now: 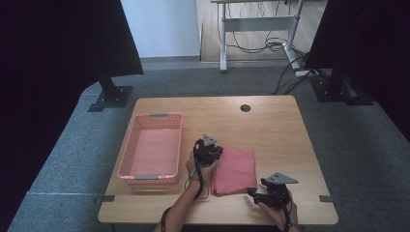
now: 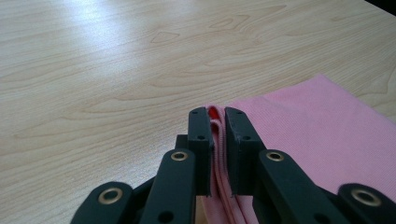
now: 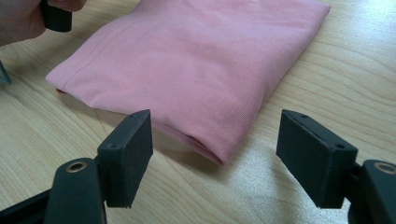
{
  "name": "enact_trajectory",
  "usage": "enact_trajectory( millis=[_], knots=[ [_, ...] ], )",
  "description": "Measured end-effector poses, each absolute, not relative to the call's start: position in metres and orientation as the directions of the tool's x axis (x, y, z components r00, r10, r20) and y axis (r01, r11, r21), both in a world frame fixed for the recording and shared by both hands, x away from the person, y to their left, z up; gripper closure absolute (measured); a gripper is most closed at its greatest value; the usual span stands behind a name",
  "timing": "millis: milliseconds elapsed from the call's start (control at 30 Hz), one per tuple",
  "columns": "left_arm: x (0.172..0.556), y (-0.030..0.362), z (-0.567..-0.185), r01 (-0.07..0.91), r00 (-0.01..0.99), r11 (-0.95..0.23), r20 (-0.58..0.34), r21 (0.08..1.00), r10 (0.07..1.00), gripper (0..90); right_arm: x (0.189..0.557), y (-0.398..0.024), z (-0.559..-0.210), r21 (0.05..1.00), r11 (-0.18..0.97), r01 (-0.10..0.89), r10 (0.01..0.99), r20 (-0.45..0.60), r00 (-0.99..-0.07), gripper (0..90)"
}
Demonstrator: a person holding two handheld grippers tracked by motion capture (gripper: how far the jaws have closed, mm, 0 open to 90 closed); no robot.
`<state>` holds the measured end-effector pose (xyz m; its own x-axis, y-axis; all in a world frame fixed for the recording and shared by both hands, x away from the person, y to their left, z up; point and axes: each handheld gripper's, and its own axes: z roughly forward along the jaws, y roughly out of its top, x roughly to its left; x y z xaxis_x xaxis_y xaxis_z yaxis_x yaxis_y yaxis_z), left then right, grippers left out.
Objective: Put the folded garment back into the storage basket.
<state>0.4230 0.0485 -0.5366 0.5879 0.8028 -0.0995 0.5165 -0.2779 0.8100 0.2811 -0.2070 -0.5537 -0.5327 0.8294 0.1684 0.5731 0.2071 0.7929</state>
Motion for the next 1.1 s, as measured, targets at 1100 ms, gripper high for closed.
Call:
enact_trajectory(
  millis=[1100],
  knots=[
    [0.423,0.048,-0.538,0.52,0.585,-0.281,-0.096,0.807,0.805,81.0,0.29,-0.187,-0.559,0.773,0.298,0.559,0.858,0.04,-0.513,54.0]
  ],
)
